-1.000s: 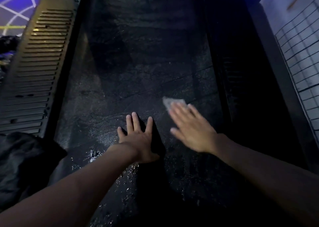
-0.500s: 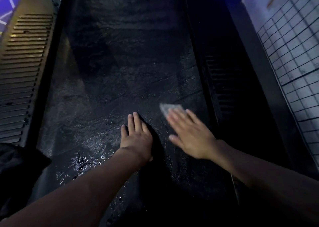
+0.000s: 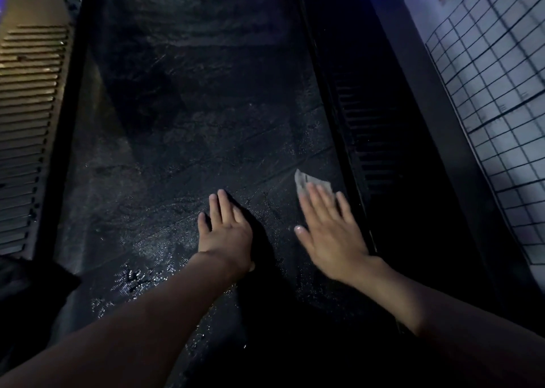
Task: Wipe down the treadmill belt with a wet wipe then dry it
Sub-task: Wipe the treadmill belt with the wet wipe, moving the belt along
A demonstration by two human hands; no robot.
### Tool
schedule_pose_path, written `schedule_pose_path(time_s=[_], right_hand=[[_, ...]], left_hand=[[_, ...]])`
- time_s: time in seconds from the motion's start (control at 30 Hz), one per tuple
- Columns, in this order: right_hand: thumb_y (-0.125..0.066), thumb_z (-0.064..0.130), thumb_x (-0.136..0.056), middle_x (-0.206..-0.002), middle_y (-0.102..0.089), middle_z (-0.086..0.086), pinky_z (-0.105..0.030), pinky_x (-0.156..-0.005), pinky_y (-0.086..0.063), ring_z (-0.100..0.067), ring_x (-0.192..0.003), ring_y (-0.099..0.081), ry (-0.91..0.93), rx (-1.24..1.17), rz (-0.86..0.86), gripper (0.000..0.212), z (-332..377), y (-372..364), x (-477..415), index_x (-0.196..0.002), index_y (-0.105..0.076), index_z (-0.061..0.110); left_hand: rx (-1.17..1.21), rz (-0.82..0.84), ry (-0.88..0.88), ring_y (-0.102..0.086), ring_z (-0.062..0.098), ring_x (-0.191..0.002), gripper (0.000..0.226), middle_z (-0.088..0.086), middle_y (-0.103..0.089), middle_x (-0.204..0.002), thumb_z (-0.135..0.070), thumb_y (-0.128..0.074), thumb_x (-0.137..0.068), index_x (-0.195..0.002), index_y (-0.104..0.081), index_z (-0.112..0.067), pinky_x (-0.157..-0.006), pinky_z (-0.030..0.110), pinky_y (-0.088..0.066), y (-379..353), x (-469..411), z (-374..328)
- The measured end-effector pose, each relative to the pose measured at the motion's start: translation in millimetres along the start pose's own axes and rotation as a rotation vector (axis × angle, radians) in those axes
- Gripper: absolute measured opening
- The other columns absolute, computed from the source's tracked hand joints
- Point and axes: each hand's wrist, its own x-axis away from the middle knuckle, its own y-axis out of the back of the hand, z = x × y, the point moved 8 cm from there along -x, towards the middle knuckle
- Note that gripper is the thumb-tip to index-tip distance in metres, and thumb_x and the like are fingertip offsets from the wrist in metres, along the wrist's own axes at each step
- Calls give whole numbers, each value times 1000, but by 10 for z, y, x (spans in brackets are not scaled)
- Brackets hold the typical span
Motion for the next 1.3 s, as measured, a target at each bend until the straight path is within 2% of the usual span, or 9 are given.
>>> schedule_pose_path(time_s=[0.1, 0.2, 0.3, 0.5, 0.73, 0.9, 1.0, 1.1, 1.3], right_hand=[[-6, 53, -101, -166, 7, -14, -49, -124, -2, -24, -153, 13, -129, 12, -49, 74, -116, 26, 40, -158, 3, 7], [-20, 49, -102, -166, -5, -16, -50, -123, -13, -27, -154, 2, -60, 61, -47, 72, 94, -42, 206, -158, -11, 5], [-35, 46, -99, -165, -15, -16, -51, -122, -17, -26, -154, -8, -57, 36, -71, 72, 68, -11, 253, -156, -24, 4], [-50, 39, -91, -159, -32, -15, -51, -120, -24, -26, -151, -24, -55, -45, -198, 69, 69, 73, 256, -149, -41, 3], [-45, 41, -95, -162, -27, -13, -49, -122, -20, -24, -152, -18, -60, -38, -181, 68, 62, 52, 251, -152, -36, 5], [-23, 50, -100, -166, -9, -12, -46, -125, -8, -22, -154, 0, -66, 28, -51, 71, 39, -41, 248, -158, -16, 10], [-13, 51, -102, -167, 6, -11, -45, -125, -1, -22, -153, 12, -96, 32, -23, 69, 37, -59, 262, -158, 0, 12], [-10, 52, -101, -164, 20, -8, -44, -123, 9, -22, -151, 23, -72, 2, 9, 66, 29, -91, 243, -151, 17, 17], [-7, 52, -102, -162, 28, -8, -45, -122, 13, -22, -148, 30, -58, 16, 65, 66, 12, -89, 230, -148, 25, 17]], left_hand=[[198, -10, 79, 27, 42, -142, 122, 12, 38, -153, -50, -72, -79, -151, 23, -21, -104, 75, -20, -130, 115, 59], [363, 85, 130, 37, 41, -137, 134, 8, 52, -144, -59, -75, -70, -139, 37, -40, -98, 81, -18, -314, 280, -52], [361, 70, 177, 40, 43, -134, 147, 10, 55, -139, -58, -82, -61, -139, 41, -37, -95, 84, -15, -370, 313, -143], [324, -23, 182, 33, 46, -138, 148, 14, 47, -146, -57, -83, -59, -142, 37, -33, -92, 85, -17, -352, 273, -136], [343, -25, 191, 33, 44, -138, 146, 12, 46, -147, -51, -86, -60, -144, 33, -36, -93, 85, -15, -336, 288, -143], [400, -34, 179, 31, 34, -142, 136, 1, 41, -152, -50, -84, -64, -148, 23, -42, -100, 81, -14, -367, 410, -128], [355, 9, 147, 33, 33, -142, 143, -1, 45, -149, -55, -86, -59, -144, 28, -42, -101, 79, -16, -501, 533, -188], [349, -17, 170, 33, 35, -141, 146, 0, 44, -150, -45, -90, -58, -146, 27, -42, -97, 81, -17, -521, 528, -220], [399, -41, 174, 35, 33, -141, 144, -3, 45, -149, -37, -90, -60, -147, 24, -43, -97, 83, -13, -522, 526, -211]])
